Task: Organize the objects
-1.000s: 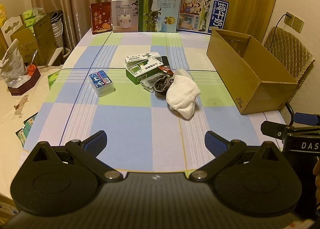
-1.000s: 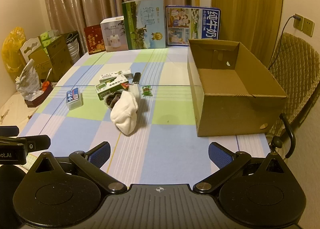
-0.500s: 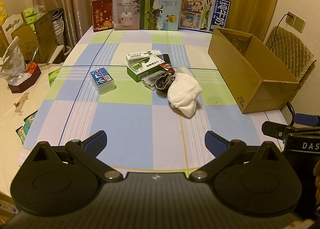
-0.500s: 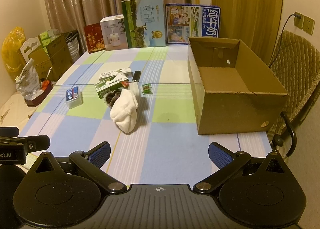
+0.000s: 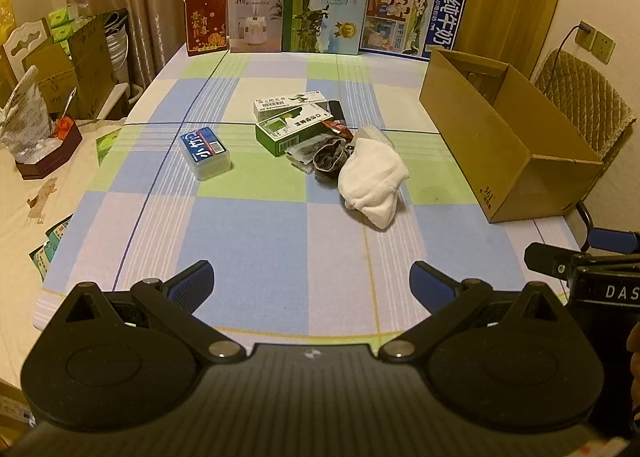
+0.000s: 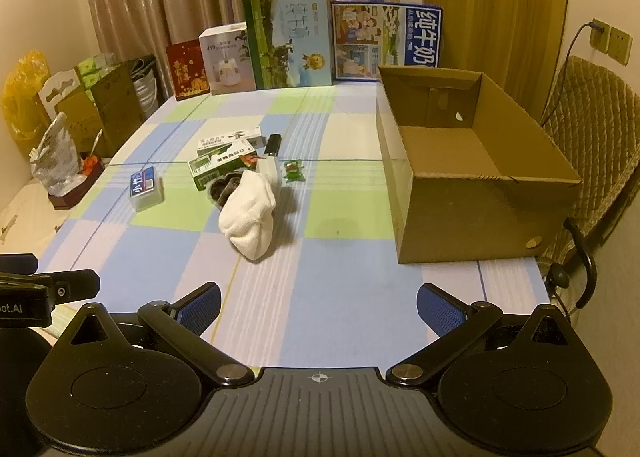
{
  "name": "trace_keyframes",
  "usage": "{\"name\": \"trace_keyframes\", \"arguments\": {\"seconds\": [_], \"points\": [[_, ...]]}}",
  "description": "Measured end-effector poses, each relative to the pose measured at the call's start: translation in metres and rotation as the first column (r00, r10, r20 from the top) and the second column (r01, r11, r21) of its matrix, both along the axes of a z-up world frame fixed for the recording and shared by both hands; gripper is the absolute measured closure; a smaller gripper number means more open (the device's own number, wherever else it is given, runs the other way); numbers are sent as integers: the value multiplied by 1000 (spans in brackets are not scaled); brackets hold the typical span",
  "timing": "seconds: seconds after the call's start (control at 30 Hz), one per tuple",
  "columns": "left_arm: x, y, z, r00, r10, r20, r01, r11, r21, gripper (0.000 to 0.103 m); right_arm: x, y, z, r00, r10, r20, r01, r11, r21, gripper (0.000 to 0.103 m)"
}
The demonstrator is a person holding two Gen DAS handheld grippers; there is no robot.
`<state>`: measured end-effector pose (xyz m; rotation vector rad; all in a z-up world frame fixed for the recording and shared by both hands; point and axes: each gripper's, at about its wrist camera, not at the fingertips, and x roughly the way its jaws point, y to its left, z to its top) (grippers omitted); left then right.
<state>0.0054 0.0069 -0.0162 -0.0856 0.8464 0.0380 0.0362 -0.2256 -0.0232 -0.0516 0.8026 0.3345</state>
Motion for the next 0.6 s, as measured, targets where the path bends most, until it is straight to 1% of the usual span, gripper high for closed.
{"name": "trace_keyframes", "arguments": {"seconds": [0.3,0.47,0.6], "points": [[10,7,-9,1000,7,-19,-7,1000,2,1,11,5,-11,1000,13,-21,-13,1000,4,2],[23,18,-16,999,22,-29,-22,1000,4,1,27,14,-21,998,58,-6,-58,998,24,2],[40,34,-22,998,48,-30,-47,999,24,1,46,26,-30,996,92,4,-92,995,33,2]]}}
